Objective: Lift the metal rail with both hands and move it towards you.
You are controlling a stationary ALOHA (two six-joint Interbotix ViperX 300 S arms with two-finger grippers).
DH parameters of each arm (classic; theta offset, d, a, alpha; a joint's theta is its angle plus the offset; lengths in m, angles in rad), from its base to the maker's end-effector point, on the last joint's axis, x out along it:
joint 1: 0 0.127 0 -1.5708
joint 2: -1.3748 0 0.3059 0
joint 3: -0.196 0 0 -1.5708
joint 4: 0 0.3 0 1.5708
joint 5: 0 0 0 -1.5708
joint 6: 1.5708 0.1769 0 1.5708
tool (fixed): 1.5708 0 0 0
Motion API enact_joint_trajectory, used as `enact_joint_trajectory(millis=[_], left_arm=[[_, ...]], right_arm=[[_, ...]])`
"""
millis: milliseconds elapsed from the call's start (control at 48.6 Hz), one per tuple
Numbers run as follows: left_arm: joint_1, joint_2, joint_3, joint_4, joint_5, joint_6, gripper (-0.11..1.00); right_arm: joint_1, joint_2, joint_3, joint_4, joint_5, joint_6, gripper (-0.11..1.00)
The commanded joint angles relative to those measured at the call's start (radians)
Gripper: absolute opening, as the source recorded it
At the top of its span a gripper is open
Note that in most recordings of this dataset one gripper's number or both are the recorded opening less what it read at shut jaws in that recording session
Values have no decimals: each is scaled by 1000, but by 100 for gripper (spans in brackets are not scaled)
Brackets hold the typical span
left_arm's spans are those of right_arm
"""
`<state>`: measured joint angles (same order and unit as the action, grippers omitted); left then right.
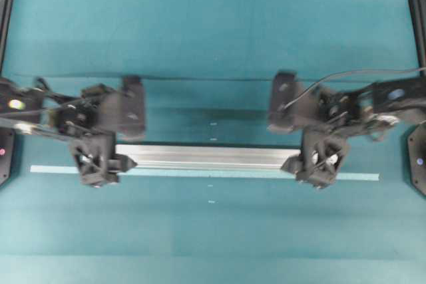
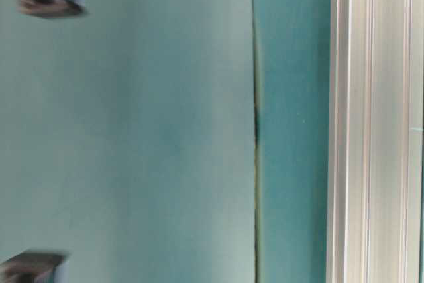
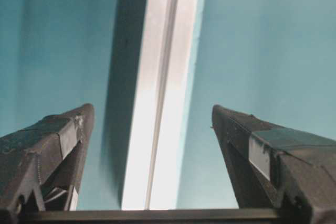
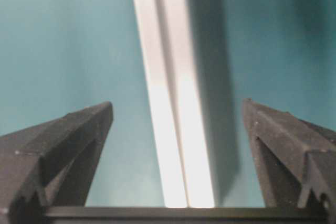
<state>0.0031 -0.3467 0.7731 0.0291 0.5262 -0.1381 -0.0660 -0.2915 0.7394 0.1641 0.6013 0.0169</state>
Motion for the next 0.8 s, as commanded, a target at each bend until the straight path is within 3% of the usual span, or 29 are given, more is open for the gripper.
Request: enact_joint_trajectory(millis=[0,226,782], left_arm=[[-3,-80,2,0,-3,2,89],[-3,-207,20,0,-8,2,89],[-3,-422,66,0,-80,2,88]], right_arm=[[-2,-49,-5,-23,-3,-3,99],[-2,-172,21,-83,-8,-6,99],[9,-462,114,-80,-112,-2,99]])
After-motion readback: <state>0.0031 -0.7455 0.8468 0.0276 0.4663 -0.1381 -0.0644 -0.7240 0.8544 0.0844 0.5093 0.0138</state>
